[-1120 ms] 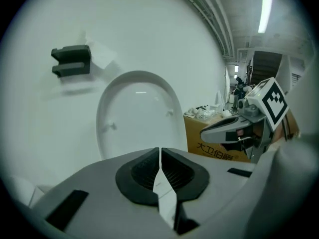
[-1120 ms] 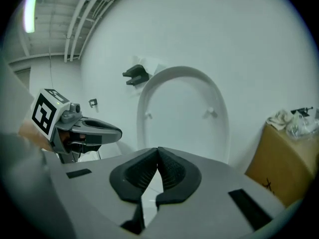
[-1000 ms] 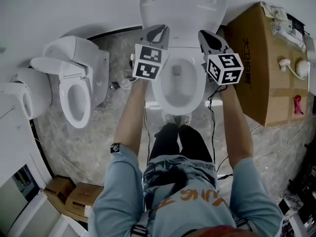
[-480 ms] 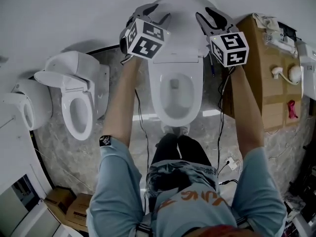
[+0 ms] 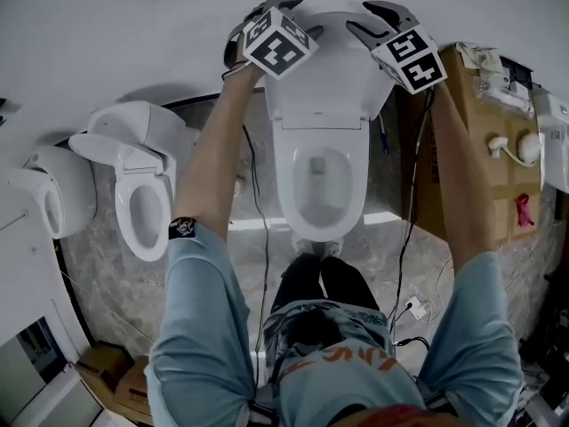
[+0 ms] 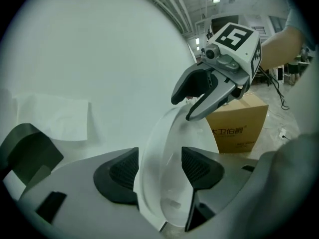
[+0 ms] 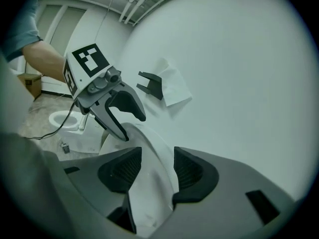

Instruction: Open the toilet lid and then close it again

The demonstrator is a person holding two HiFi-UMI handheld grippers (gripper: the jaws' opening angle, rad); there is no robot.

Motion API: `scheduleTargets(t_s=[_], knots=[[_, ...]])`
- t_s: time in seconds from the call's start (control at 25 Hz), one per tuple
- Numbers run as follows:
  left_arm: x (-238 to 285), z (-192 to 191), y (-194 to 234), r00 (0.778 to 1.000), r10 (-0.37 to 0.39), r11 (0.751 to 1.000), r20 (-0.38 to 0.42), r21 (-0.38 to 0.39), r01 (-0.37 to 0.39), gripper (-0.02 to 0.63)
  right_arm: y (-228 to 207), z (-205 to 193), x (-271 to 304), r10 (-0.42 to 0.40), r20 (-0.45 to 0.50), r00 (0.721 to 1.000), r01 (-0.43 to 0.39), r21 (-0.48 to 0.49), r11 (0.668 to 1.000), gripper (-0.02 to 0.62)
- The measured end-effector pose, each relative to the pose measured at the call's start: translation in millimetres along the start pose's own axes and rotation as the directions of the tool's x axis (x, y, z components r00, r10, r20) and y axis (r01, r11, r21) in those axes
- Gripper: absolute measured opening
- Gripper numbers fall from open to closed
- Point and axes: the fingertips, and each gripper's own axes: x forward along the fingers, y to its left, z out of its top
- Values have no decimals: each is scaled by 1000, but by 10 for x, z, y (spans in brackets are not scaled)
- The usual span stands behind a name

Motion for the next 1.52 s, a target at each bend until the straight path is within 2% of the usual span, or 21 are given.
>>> scheduleTargets(t_s=[0.16, 0.36, 0.4, 0.48, 0.72, 1.08, 1.2, 1.32, 1.52], knots=[[153, -9, 60, 998, -38, 999, -42, 11, 38, 284, -69, -108, 164, 5, -72, 997, -7, -31, 1000, 221], [223, -55, 88, 997, -55, 998, -59, -45, 53, 275, -125, -162, 248, -32, -135, 990, 19, -96, 995, 221], [229, -62, 100, 997, -43, 998, -58, -56, 39, 223, -129, -170, 257, -42, -149, 988, 25, -117, 993, 219], [215, -84, 128, 999, -8, 998, -53, -60, 4, 169, -116, -175, 267, -61, -167, 984, 34, -159, 987, 212], [75, -52, -39, 999, 16, 1000, -36, 21, -16, 160, -74, -153, 87, -112, -131, 985, 85, -193, 977, 150], [-327, -85, -506, 999, 28, 999, -36, 42, -26, 167, 370, -150, -342, -70, -107, 992, 33, -313, 949, 153], [-489, -125, -707, 999, 22, 999, -42, 48, -20, 173, 547, -171, -478, -56, -107, 993, 17, -337, 941, 174], [-641, -150, -907, 999, 5, 998, -46, 58, -2, 189, 731, -192, -628, -16, -116, 993, -24, -335, 942, 192], [-888, -200, -1287, 998, -23, 995, -51, 92, 27, 201, 1117, -256, -924, 54, -125, 991, -97, -376, 922, 173]])
